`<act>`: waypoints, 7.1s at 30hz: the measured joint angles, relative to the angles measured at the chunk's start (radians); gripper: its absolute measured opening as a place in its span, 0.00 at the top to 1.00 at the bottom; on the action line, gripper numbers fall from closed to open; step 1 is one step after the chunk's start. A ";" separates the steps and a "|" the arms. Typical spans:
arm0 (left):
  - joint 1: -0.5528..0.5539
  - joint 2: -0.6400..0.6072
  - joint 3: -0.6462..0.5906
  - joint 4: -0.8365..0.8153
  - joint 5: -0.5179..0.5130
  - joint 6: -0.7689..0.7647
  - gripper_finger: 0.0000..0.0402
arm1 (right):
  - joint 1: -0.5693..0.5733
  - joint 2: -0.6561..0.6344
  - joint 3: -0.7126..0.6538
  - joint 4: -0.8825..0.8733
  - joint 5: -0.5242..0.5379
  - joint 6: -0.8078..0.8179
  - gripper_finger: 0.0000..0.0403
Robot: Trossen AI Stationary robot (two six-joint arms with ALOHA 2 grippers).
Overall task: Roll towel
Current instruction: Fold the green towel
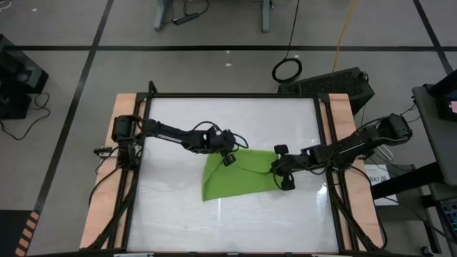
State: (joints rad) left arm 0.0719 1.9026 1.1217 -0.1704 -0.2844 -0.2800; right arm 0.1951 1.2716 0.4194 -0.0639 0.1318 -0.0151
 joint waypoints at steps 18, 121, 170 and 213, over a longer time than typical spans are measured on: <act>0.000 0.026 0.000 -0.049 -0.040 -0.012 0.78 | 0.000 0.000 0.000 0.008 -0.002 0.004 1.00; -0.151 -0.598 -0.026 -0.526 -0.120 0.317 1.00 | -0.043 -0.638 0.306 -0.579 0.242 -0.099 1.00; -0.120 -0.320 -0.141 -0.554 -0.431 0.881 0.98 | -0.344 -0.283 0.303 -0.665 0.121 -0.271 1.00; -0.199 -0.298 -0.141 -0.449 -0.048 0.836 0.98 | -0.331 -0.262 0.221 -0.687 -0.131 -0.369 1.00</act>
State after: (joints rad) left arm -0.1272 1.6047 0.9810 -0.6197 -0.3326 0.5555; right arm -0.1363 1.0096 0.6403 -0.7508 0.0004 -0.3837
